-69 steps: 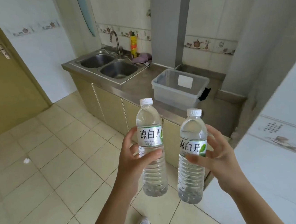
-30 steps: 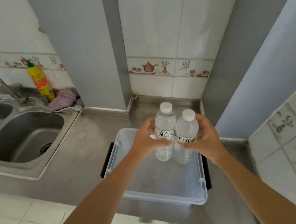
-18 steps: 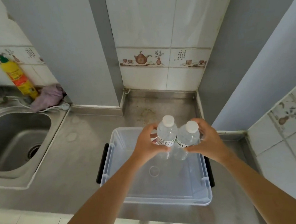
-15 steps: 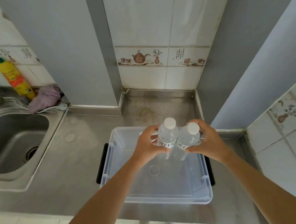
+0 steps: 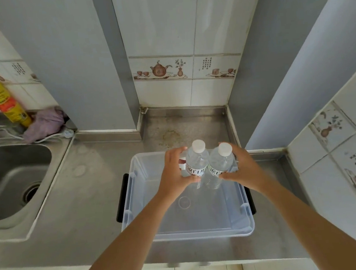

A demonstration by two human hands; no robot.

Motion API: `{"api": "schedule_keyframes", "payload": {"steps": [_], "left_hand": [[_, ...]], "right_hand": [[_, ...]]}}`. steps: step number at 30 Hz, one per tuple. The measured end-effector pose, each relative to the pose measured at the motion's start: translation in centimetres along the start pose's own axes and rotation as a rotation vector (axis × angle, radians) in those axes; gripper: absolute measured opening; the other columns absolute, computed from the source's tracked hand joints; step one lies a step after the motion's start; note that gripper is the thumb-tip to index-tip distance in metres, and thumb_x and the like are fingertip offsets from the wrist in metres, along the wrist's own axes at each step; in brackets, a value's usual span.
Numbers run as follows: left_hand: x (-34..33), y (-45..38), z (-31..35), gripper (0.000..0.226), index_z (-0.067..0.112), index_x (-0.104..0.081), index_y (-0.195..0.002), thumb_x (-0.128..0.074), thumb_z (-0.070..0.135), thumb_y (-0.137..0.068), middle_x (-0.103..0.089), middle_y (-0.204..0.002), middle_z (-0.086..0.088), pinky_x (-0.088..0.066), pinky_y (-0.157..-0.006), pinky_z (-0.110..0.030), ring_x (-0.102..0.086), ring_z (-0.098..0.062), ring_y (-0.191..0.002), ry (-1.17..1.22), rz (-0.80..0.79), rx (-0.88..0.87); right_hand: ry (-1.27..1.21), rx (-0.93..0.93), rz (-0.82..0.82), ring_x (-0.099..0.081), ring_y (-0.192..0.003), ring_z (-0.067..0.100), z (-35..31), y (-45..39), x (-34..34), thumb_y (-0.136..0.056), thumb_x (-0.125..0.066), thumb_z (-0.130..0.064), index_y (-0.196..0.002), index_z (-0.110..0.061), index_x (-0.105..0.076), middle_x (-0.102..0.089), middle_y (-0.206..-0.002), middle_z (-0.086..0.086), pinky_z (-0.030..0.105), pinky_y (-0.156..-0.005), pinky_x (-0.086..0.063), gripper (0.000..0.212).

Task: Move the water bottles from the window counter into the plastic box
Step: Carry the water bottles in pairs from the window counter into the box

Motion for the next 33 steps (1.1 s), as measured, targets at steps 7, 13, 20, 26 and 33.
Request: {"api": "schedule_keyframes", "payload": {"steps": [7,13,20,26,33], "left_hand": [[2.0,1.1,1.6,0.075,0.026,-0.044,-0.136,-0.084,0.037,-0.073,-0.048,-0.132,0.009,-0.045,-0.084,-0.029,-0.056,-0.012,-0.111,-0.124,0.008,0.020],[4.2,2.7,5.0,0.067,0.021,-0.051,-0.134,-0.077,0.046,-0.078,-0.057,-0.133,0.004,-0.050,-0.090,-0.042,-0.059,-0.020,-0.115,-0.249,0.072,-0.049],[3.8,8.5,12.9,0.046,0.025,-0.063,-0.122,-0.073,0.043,-0.081,-0.070,-0.118,0.008,-0.045,-0.078,-0.029,-0.066,-0.018,-0.104,-0.541,0.053,-0.453],[-0.5,13.8,18.0,0.060,0.020,-0.062,-0.130,-0.051,0.061,-0.087,-0.067,-0.128,0.001,-0.054,-0.089,-0.043,-0.065,-0.021,-0.114,-0.643,-0.048,-0.710],[-9.9,24.4,20.4,0.066,0.022,-0.057,-0.138,-0.034,0.065,-0.093,-0.061,-0.137,-0.001,-0.052,-0.093,-0.050,-0.062,-0.024,-0.121,-0.628,-0.272,-0.860]], "right_hand": [[0.155,0.011,0.155,-0.043,-0.127,0.016,-2.4,2.6,1.4,-0.075,-0.080,-0.026,-0.133,-0.031,-0.042,-0.045,-0.140,-0.006,0.038,-0.107,-0.037,0.070],[0.184,0.001,0.320,-0.047,-0.124,0.017,-5.6,7.2,3.0,-0.081,-0.073,-0.026,-0.132,-0.027,-0.046,-0.048,-0.139,-0.004,0.041,-0.104,-0.043,0.059],[0.511,0.041,0.560,-0.055,-0.117,0.025,-8.0,17.3,5.4,-0.082,-0.071,-0.026,-0.130,-0.017,-0.054,-0.060,-0.130,0.002,0.037,-0.093,-0.047,0.052],[0.693,-0.168,0.643,-0.043,-0.130,0.024,-6.1,28.0,6.7,-0.088,-0.060,-0.038,-0.141,-0.019,-0.042,-0.051,-0.140,0.003,0.049,-0.105,-0.040,0.060],[0.667,-0.504,0.799,-0.039,-0.137,0.027,-1.5,43.4,5.9,-0.089,-0.032,-0.054,-0.145,-0.021,-0.034,-0.043,-0.148,0.004,0.049,-0.110,-0.029,0.064]]}}
Point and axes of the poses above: each hand's wrist, its own y-axis away from the middle knuckle, its own x-axis out of the back of the hand, z = x × y, the point moved 6 cm from there along -y, towards the middle knuckle
